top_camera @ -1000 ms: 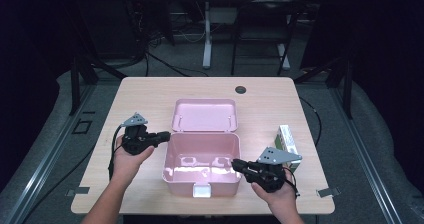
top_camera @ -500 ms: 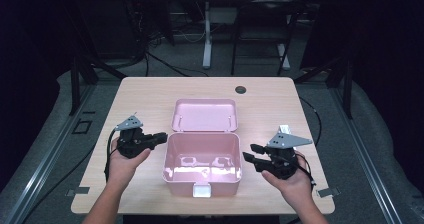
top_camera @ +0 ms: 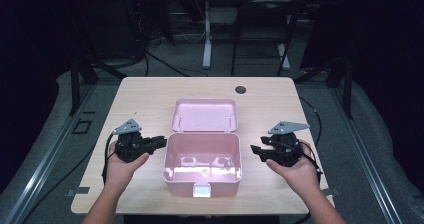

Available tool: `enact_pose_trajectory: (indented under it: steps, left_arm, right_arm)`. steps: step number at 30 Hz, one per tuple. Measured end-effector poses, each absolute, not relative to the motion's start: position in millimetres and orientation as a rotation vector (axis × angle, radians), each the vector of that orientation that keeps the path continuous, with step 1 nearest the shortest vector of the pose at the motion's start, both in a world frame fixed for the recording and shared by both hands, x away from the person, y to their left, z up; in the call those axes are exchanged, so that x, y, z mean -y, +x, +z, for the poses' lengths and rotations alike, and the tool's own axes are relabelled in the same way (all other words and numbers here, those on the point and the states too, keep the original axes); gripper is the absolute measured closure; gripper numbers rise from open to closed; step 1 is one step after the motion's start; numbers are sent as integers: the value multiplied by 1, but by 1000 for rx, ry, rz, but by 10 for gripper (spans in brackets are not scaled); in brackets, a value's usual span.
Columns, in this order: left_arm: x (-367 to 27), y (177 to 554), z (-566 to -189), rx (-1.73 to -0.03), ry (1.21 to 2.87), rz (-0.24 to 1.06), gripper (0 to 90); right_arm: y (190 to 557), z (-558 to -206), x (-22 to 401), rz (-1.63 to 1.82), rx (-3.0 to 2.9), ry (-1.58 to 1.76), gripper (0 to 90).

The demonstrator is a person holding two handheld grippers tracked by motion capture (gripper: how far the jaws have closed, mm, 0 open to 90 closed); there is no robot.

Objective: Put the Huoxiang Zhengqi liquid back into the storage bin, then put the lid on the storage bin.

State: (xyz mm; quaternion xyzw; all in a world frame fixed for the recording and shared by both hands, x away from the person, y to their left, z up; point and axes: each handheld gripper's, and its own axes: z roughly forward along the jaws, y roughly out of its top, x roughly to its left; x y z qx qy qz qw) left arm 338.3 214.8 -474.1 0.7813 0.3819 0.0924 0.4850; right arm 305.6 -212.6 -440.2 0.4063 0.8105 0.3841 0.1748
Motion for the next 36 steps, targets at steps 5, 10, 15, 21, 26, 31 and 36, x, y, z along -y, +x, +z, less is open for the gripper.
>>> enact_pose_trajectory:
  steps: [5,10,15,21,26,31,36]
  left_arm:
    - [-215,336,-472,-928,1904,225,747]
    - [-216,335,-471,-925,1894,225,717]
    - [-215,333,-469,-913,1894,226,704]
    - [-218,333,-468,-916,1882,231,696]
    - [-222,334,-469,-923,1871,233,696]
    - [-225,334,-469,-931,1860,229,697]
    - [-228,334,-470,-931,1869,225,697]
  right_arm:
    - [319,-435,221,975,-2310,1238,473]
    - [331,-434,229,864,-2313,1310,447]
    - [338,-436,235,776,-2302,1355,438]
    - [343,-439,246,726,-2271,1393,443]
    - [348,-448,255,677,-2221,1453,450]
    - [351,-455,265,652,-2185,1484,477]
    - [352,-460,271,660,-2179,1508,518]
